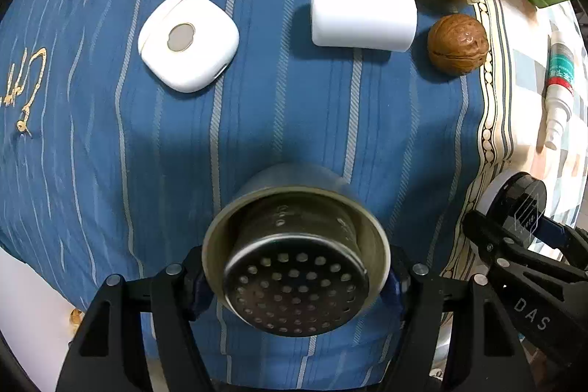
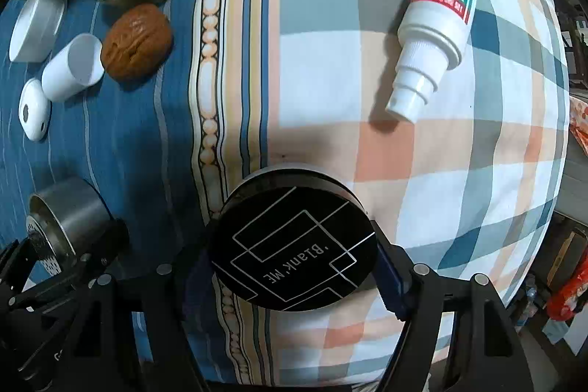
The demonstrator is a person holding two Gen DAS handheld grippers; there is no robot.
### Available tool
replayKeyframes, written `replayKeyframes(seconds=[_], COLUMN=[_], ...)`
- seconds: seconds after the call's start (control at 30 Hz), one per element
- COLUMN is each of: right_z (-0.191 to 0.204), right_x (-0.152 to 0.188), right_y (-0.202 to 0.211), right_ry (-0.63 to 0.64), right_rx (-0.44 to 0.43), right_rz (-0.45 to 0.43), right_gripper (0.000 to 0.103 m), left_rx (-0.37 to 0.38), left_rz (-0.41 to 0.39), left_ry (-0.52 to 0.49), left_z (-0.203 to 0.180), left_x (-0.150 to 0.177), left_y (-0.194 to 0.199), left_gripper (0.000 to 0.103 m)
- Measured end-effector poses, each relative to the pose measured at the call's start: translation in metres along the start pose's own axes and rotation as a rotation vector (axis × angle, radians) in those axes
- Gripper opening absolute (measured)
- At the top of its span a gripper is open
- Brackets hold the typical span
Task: Organize rigid objects
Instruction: 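Lift both tins and carry them over the cardboard box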
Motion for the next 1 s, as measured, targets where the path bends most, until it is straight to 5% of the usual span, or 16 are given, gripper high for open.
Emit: replayKeyframes(seconds=[0.3, 1.0], right_z=[-0.002, -0.003], right_x=[0.025, 0.050], right_y=[0.015, 0.149], right_ry=[0.025, 0.012], right_rx=[-0.002, -0.164], right_rz=[-0.034, -0.256], right_gripper=[0.077, 0.077], left_rx=[0.007, 0.015], left_rz=[-0.087, -0.372], left_ry=[-0.012, -0.079], left_z=[-0.004, 0.014], left_x=[0.020, 0.046], left_y=[0.034, 0.187], left_gripper=[0.069, 0.069])
Point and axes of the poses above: each gripper's, at about its wrist camera, not at the fingertips, and y roughly against the way its jaws point, z to its left, x to its underside, the point moved 5 cm from there along -y, roughly the way its jaws point, and after that the axes turned 9 degrees about -y, right-handed, at the moved point
